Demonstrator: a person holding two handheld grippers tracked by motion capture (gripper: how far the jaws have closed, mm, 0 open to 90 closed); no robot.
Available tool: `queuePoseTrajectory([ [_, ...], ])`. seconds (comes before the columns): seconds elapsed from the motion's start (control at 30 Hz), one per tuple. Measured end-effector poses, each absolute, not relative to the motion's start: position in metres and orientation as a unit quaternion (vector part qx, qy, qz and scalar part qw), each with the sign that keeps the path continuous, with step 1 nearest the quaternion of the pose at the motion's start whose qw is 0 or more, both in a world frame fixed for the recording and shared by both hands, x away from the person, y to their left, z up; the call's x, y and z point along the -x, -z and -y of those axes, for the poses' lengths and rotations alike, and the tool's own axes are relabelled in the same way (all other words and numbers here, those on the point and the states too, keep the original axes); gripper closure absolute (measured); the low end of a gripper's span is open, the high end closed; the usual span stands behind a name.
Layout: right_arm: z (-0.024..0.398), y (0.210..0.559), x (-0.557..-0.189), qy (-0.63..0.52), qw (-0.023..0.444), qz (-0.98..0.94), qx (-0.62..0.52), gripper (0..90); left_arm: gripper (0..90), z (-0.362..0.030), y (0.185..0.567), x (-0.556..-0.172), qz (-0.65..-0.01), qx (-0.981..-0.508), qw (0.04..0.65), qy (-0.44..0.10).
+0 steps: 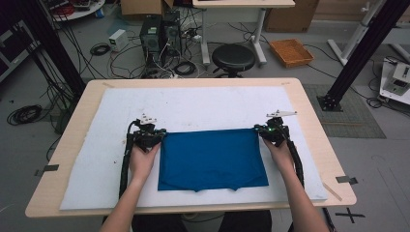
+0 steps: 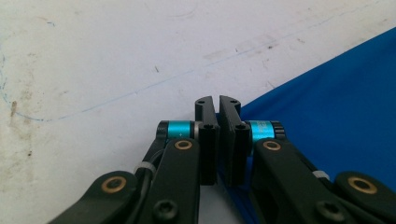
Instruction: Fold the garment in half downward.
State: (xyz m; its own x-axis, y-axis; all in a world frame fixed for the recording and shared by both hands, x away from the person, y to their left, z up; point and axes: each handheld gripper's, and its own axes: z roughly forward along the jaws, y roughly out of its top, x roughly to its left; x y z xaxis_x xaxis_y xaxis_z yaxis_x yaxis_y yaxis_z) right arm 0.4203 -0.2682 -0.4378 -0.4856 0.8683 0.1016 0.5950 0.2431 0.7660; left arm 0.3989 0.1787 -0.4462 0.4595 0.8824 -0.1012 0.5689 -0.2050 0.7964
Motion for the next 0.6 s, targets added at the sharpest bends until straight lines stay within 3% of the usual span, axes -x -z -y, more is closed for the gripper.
queuePoseTrajectory([
  [0.07, 0.267, 0.436, -0.417, -0.394, 0.183, -0.766, -0.475, 85.6, 85.6, -0.178, 0.445, -0.398, -0.478, -0.752, 0.408, -0.199],
  [0.13, 0.268, 0.433, -0.413, -0.402, 0.188, -0.760, -0.475, 78.2, 82.6, -0.178, 0.442, -0.396, -0.476, -0.750, 0.410, -0.208],
  [0.17, 0.269, 0.430, -0.410, -0.403, 0.191, -0.755, -0.481, 70.2, 77.2, -0.179, 0.440, -0.396, -0.476, -0.748, 0.411, -0.214],
  [0.23, 0.271, 0.427, -0.404, -0.414, 0.194, -0.747, -0.482, 68.1, 66.2, -0.181, 0.435, -0.394, -0.478, -0.740, 0.417, -0.223],
  [0.3, 0.273, 0.422, -0.396, -0.415, 0.210, -0.740, -0.487, 60.1, 58.1, -0.184, 0.430, -0.392, -0.479, -0.732, 0.429, -0.227],
  [0.43, 0.279, 0.416, -0.381, -0.426, 0.219, -0.727, -0.491, 51.0, 45.0, -0.189, 0.417, -0.383, -0.473, -0.721, 0.459, -0.216],
  [0.6, 0.287, 0.408, -0.365, -0.453, 0.228, -0.711, -0.488, 43.6, 39.0, -0.191, 0.398, -0.351, -0.429, -0.720, 0.502, -0.215],
])
